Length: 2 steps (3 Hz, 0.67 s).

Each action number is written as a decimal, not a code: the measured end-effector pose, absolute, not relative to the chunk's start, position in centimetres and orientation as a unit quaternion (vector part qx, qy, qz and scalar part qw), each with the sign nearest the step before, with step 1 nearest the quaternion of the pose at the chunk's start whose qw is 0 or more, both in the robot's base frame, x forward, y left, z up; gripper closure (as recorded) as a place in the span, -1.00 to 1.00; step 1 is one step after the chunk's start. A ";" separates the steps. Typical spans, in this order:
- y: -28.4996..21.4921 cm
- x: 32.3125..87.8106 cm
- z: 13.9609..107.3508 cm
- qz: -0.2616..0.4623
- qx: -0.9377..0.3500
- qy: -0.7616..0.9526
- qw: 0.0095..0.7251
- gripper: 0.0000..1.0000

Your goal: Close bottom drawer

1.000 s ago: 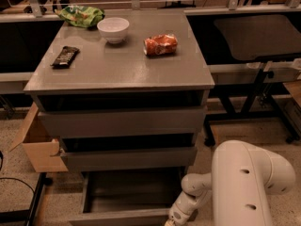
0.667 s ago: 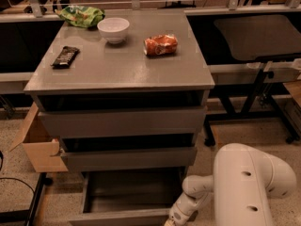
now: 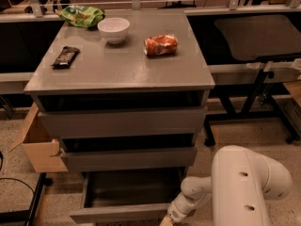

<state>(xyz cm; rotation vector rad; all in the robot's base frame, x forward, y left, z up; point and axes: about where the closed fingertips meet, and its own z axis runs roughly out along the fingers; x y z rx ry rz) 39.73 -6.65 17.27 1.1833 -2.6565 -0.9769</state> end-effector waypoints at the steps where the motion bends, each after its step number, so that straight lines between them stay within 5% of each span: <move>1: -6.4 41.6 16.5 -0.306 0.396 -0.866 0.000 1.00; 2: -6.1 43.4 16.1 -0.298 0.402 -0.865 -0.030 1.00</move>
Offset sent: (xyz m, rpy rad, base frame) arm 0.0913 0.0098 -0.0158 0.0399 -0.3161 -0.0347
